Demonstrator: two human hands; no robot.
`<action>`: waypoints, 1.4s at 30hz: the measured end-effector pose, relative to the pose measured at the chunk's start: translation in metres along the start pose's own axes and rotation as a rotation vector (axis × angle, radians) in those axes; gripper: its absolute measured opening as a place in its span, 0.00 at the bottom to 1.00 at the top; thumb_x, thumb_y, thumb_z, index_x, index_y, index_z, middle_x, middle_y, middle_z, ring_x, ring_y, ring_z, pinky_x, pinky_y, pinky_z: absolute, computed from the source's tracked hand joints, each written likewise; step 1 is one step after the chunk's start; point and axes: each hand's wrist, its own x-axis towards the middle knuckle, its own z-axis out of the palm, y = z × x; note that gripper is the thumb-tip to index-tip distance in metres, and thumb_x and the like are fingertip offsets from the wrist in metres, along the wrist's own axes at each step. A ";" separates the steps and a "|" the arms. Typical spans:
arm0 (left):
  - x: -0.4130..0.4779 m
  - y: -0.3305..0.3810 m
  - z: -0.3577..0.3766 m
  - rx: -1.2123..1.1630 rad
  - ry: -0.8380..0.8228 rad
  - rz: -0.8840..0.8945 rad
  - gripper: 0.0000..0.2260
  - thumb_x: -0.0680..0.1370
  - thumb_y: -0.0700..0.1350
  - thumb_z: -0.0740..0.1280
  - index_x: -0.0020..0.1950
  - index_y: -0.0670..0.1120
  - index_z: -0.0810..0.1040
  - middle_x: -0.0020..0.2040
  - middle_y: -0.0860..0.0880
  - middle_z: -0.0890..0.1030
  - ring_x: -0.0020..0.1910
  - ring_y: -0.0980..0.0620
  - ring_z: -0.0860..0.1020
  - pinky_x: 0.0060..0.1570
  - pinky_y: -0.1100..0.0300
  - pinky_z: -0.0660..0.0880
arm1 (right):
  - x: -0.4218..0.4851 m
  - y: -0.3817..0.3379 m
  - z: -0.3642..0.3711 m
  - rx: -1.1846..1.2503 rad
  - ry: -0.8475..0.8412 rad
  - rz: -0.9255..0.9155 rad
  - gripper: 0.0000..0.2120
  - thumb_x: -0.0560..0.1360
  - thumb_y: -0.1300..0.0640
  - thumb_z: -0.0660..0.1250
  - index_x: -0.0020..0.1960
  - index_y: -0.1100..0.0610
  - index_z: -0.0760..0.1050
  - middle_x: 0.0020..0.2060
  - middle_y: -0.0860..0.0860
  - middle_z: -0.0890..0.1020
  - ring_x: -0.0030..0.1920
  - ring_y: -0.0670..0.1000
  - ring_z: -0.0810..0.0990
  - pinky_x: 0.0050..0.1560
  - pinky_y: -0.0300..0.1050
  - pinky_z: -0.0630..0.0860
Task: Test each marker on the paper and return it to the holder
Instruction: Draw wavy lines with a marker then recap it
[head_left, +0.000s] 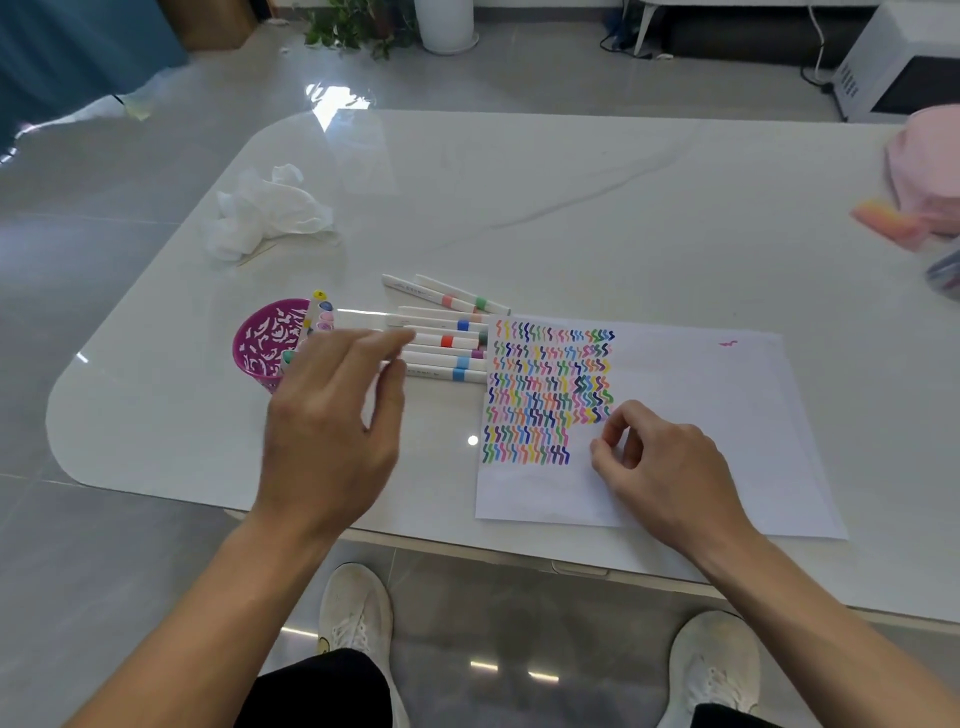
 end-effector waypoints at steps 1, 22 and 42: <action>-0.001 0.003 0.005 -0.019 -0.052 0.014 0.10 0.81 0.38 0.67 0.60 0.41 0.81 0.53 0.45 0.83 0.53 0.48 0.79 0.54 0.57 0.75 | 0.000 0.000 0.000 0.003 -0.002 0.001 0.06 0.77 0.50 0.69 0.44 0.48 0.74 0.29 0.44 0.78 0.33 0.51 0.79 0.36 0.45 0.74; 0.002 0.000 0.082 0.097 -0.432 -0.115 0.12 0.79 0.41 0.68 0.62 0.44 0.79 0.57 0.46 0.77 0.55 0.45 0.76 0.44 0.49 0.80 | 0.001 0.003 -0.004 0.018 -0.052 -0.007 0.06 0.79 0.49 0.68 0.46 0.48 0.73 0.31 0.44 0.78 0.33 0.48 0.79 0.38 0.44 0.75; 0.017 0.023 0.077 -0.111 -0.304 -0.122 0.10 0.80 0.38 0.67 0.61 0.46 0.80 0.55 0.49 0.80 0.55 0.51 0.72 0.50 0.69 0.67 | 0.002 0.004 -0.006 0.038 -0.070 0.010 0.06 0.79 0.48 0.67 0.45 0.49 0.74 0.32 0.45 0.79 0.36 0.51 0.80 0.40 0.46 0.76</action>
